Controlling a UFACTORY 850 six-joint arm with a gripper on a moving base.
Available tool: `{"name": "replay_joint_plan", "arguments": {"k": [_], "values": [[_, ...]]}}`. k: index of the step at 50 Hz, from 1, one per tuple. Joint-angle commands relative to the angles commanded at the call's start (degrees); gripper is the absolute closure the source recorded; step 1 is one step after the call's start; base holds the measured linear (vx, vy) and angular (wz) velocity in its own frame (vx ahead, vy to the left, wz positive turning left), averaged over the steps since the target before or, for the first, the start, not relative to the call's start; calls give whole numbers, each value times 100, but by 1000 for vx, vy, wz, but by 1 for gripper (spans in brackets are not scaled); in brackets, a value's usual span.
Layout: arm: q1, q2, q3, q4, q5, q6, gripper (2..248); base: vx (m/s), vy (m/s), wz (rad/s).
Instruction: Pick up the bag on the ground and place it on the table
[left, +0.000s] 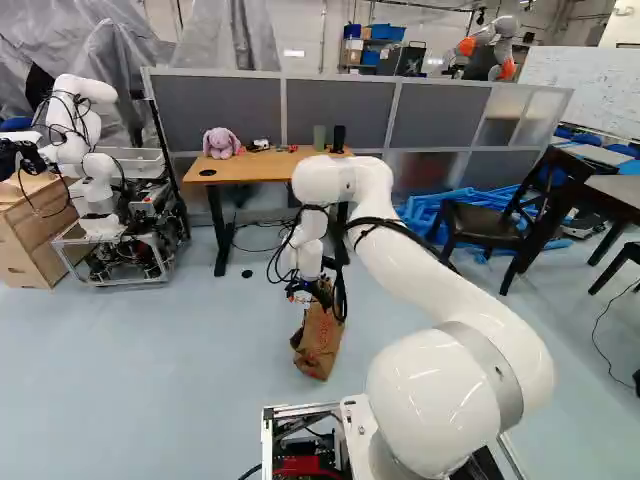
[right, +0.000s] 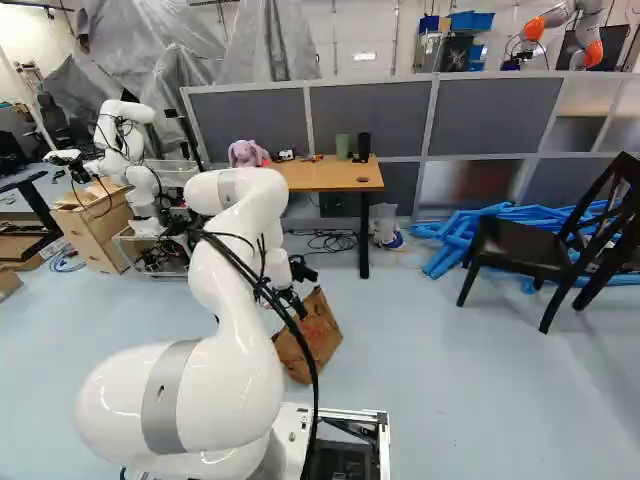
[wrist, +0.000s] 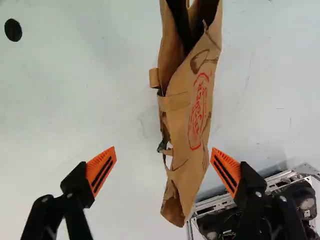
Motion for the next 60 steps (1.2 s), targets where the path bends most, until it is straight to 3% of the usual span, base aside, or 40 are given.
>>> {"name": "replay_joint_plan", "arguments": {"k": [60], "values": [[0, -1302, -1196, 0, 0, 0, 3, 0, 0, 0]]}}
